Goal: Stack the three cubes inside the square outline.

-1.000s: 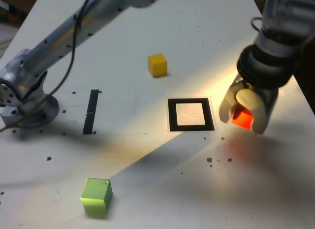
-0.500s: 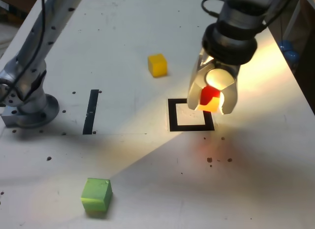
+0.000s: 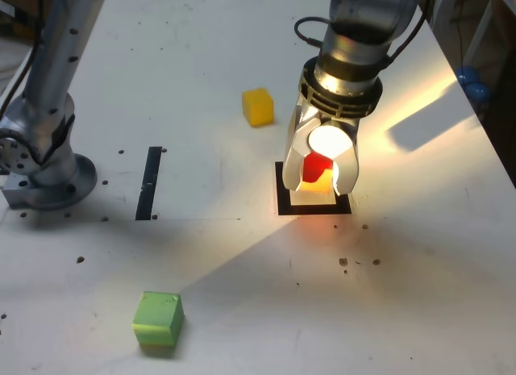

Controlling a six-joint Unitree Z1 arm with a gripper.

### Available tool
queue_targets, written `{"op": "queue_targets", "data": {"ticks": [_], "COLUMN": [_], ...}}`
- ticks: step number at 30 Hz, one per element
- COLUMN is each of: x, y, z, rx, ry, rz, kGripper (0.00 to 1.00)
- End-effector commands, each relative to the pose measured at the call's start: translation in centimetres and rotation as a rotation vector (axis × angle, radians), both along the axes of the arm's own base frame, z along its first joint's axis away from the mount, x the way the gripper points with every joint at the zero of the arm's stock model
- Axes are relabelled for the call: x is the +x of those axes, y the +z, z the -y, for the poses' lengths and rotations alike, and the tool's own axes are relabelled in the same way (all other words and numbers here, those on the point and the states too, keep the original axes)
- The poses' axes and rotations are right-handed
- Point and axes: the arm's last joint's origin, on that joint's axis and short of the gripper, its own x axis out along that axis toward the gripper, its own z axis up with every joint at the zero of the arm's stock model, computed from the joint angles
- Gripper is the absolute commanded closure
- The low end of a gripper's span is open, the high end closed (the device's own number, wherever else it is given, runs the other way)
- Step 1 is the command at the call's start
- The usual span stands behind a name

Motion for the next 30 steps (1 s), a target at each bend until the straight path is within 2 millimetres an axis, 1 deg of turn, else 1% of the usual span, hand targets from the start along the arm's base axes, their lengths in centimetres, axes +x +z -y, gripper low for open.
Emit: {"op": "queue_targets", "data": {"ticks": [1,7,8,9,10,12,13,14,15,17,25,28,30], "x": [-0.2,-0.5,-0.5,-0.6,-0.7,-0.8,-0.9,-1.0,-1.1,-1.2,-2.1,-3.0,-4.0], "y": [-0.2,-1.0,-1.1,-1.1,-1.2,-1.2,-1.2,-1.1,-1.1,-0.9,0.0,0.5,1.0], "z": [-0.3,-0.8,-0.9,-1.0,-1.1,-1.4,-1.5,-1.6,-1.7,-1.8,-2.3,-3.0,-3.8], "rx": [0.0,0.002,0.003,0.004,0.005,0.006,0.007,0.008,0.008,0.009,0.01,0.016,0.022], "ry": [0.004,0.016,0.019,0.023,0.027,0.034,0.037,0.038,0.04,0.042,0.053,0.076,0.105], "rz": [0.011,0.012,0.012,0.014,0.017,0.024,0.03,0.034,0.037,0.041,0.05,0.048,0.043], "kGripper": [0.68,0.68,0.66,0.6,0.51,0.31,0.17,0.08,0.03,0.0,0.0,0.0,0.0]}}
